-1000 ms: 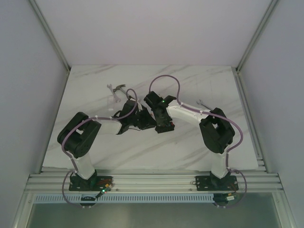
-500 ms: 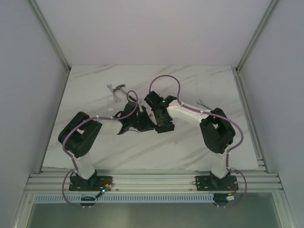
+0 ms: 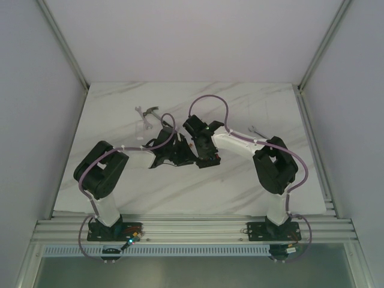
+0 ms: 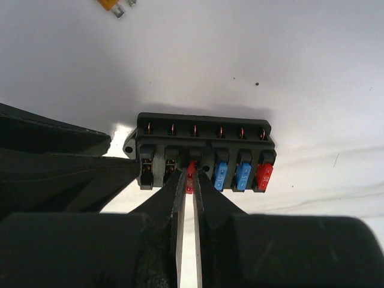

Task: Snap on the fuse box
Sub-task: Install the fuse at the fuse box base.

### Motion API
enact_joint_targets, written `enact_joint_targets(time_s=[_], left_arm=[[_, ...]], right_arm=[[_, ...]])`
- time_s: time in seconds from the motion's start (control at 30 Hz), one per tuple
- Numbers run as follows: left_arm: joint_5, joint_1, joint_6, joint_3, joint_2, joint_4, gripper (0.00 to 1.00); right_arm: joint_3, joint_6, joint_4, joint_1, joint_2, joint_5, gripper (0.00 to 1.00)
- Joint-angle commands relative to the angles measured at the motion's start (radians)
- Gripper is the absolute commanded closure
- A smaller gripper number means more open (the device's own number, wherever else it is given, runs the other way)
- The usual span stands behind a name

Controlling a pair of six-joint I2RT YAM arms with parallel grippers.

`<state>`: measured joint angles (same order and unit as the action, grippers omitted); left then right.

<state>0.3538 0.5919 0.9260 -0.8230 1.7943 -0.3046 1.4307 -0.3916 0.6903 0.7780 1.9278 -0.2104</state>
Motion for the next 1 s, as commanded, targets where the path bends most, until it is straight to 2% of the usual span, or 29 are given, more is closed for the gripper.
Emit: enact_joint_targets(time_s=[0.0,0.27,0.7,0.97], left_arm=[[-0.002,0.018,-0.008,-0.047,0.009,-0.014,0.56],[-0.007,0.025,-0.011,-0.061,0.033,-0.008,0.56],[-0.093,0.025,-0.029,-0.054,0.068,0.149,0.63],[-0.107,0.025,-0.037,-0.054,0.072,0.173,0.64]], right_arm=[[-0.072,-0.001,0.046,0.000,0.048,0.089,1.00],[-0.082,-0.003,0.038,-0.001,0.045,0.103,1.00],[-0.107,0.003,0.046,-0.016,0.023,0.094,1.00],[-0.115,0.011,0.053,-0.020,0.024,0.081,1.00]])
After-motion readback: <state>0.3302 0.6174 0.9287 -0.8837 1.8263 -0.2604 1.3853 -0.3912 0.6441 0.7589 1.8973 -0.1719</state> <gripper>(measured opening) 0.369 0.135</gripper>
